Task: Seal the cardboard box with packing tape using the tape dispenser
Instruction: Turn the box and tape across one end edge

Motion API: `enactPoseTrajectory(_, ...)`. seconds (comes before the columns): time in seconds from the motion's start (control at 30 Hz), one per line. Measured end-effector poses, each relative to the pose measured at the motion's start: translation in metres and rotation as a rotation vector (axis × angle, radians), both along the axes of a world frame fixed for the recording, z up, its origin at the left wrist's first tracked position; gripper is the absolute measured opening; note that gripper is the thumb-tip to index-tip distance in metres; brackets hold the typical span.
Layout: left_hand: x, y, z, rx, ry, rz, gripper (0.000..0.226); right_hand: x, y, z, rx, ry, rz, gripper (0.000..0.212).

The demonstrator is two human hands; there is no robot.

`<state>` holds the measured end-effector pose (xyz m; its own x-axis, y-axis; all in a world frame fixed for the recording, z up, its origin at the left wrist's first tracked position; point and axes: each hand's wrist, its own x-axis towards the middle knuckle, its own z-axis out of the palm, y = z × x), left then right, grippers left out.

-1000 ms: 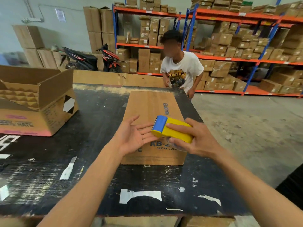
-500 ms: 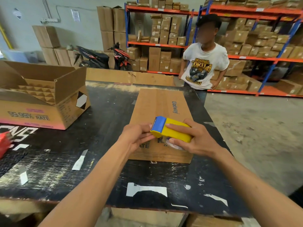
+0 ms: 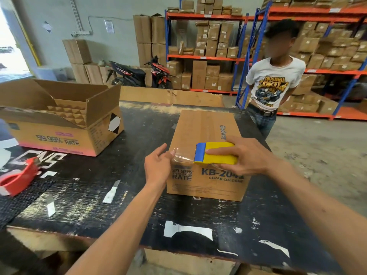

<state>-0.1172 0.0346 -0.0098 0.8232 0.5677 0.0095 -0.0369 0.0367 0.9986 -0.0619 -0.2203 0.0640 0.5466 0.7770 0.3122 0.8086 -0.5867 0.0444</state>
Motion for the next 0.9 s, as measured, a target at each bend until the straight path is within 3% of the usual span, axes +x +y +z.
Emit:
enactPoseTrajectory(0.17,-0.002,0.01,-0.014,0.02,0.004,0.066,0.052,0.002,0.033,-0.004,-0.161,-0.012,-0.003,0.06)
enactPoseTrajectory(0.3,0.007,0.018,-0.02,-0.02,0.063,0.078,0.054,0.003,0.051,-0.007,-0.22,-0.066,-0.021,0.052)
enactPoseTrajectory(0.63,0.025,0.033,-0.035,-0.307,0.106,-0.005,0.052,0.003,0.068,0.0,-0.296,-0.036,-0.078,0.051)
enactPoseTrajectory(0.77,0.028,0.051,-0.039,-0.46,0.24,0.12,0.03,0.004,0.068,0.004,-0.283,0.005,-0.069,0.051)
enactPoseTrajectory(0.83,0.027,0.06,-0.043,-0.276,0.288,0.266,0.03,0.004,0.068,0.005,-0.285,0.004,-0.064,0.051)
enactPoseTrajectory(0.9,0.024,0.056,-0.038,0.16,0.222,0.273,0.033,0.004,0.069,0.004,-0.295,-0.009,-0.066,0.051)
